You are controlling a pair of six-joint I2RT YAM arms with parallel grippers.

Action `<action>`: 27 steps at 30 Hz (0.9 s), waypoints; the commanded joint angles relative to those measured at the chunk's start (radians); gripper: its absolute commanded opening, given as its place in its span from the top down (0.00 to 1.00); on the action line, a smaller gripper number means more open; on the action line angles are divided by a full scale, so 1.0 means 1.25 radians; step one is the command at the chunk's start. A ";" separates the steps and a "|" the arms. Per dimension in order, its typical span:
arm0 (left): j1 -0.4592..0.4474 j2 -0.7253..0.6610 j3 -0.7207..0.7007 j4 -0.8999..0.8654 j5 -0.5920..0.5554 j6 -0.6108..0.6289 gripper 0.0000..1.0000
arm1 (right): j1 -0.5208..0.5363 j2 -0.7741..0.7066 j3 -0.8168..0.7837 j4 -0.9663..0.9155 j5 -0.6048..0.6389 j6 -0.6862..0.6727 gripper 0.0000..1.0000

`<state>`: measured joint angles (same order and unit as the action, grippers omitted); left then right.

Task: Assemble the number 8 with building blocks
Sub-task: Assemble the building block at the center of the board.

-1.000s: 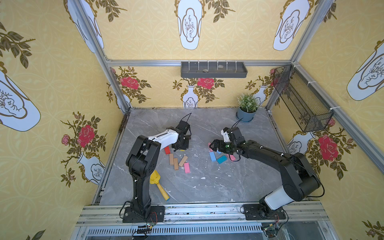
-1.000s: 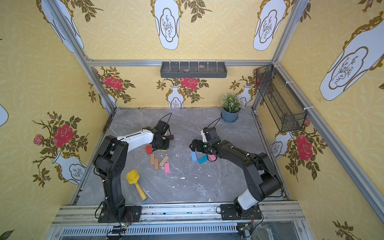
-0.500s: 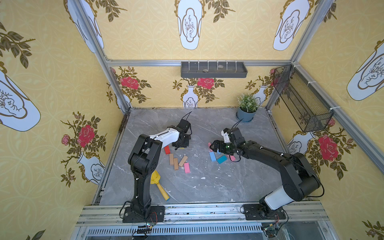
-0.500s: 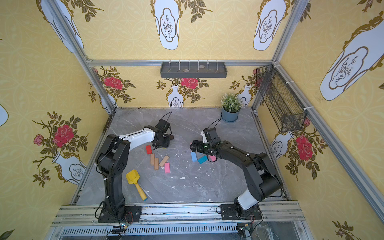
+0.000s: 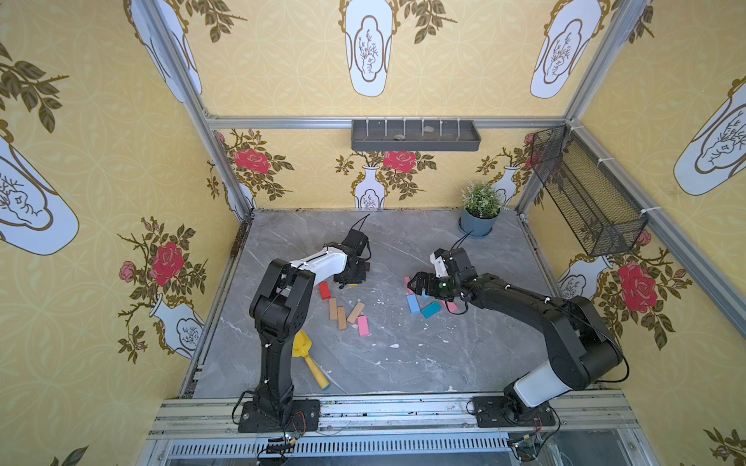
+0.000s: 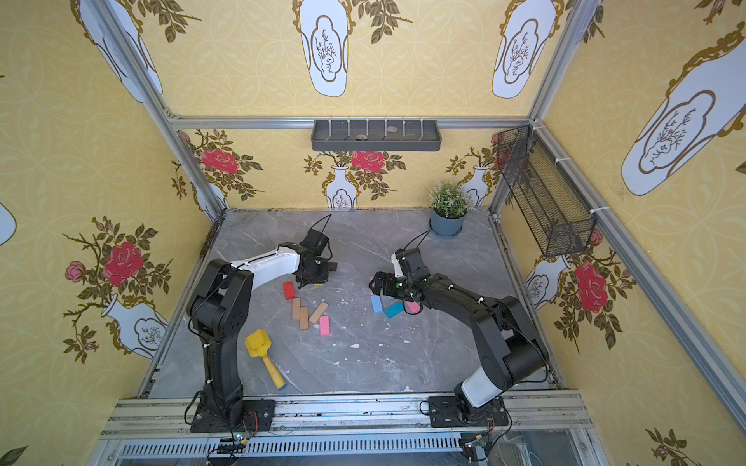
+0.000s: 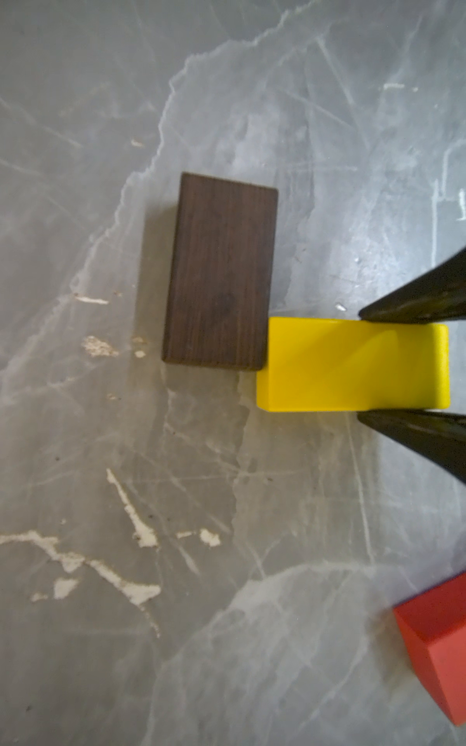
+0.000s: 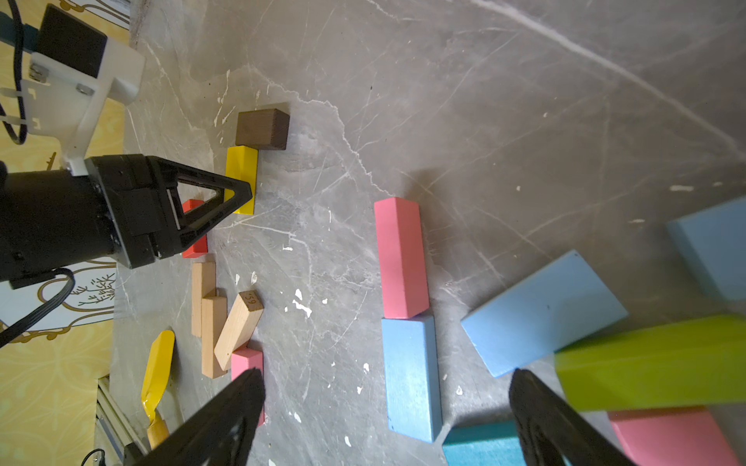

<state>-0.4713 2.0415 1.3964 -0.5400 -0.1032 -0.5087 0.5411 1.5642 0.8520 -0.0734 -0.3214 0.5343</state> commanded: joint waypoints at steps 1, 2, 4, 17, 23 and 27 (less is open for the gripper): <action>0.004 0.013 -0.009 -0.029 -0.014 -0.005 0.65 | -0.001 0.004 -0.003 0.023 -0.006 0.002 0.02; 0.004 0.007 -0.012 -0.028 -0.014 -0.003 0.64 | -0.002 0.003 -0.003 0.023 -0.006 0.002 0.03; 0.004 -0.005 -0.014 -0.026 -0.014 -0.001 0.60 | -0.001 0.003 -0.003 0.024 -0.007 0.003 0.02; 0.003 -0.211 -0.090 0.015 -0.007 0.021 0.38 | 0.006 0.003 0.046 0.025 -0.034 -0.011 0.02; 0.021 -0.378 -0.188 0.038 -0.033 0.015 0.23 | 0.048 0.069 0.150 0.016 -0.034 -0.022 0.02; 0.064 -0.469 -0.264 0.052 -0.033 -0.001 0.14 | 0.087 0.173 0.256 0.011 -0.039 -0.023 0.02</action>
<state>-0.4179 1.4963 1.1126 -0.4965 -0.1299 -0.4931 0.6273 1.7248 1.1152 -0.0742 -0.3592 0.5182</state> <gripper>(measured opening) 0.841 0.976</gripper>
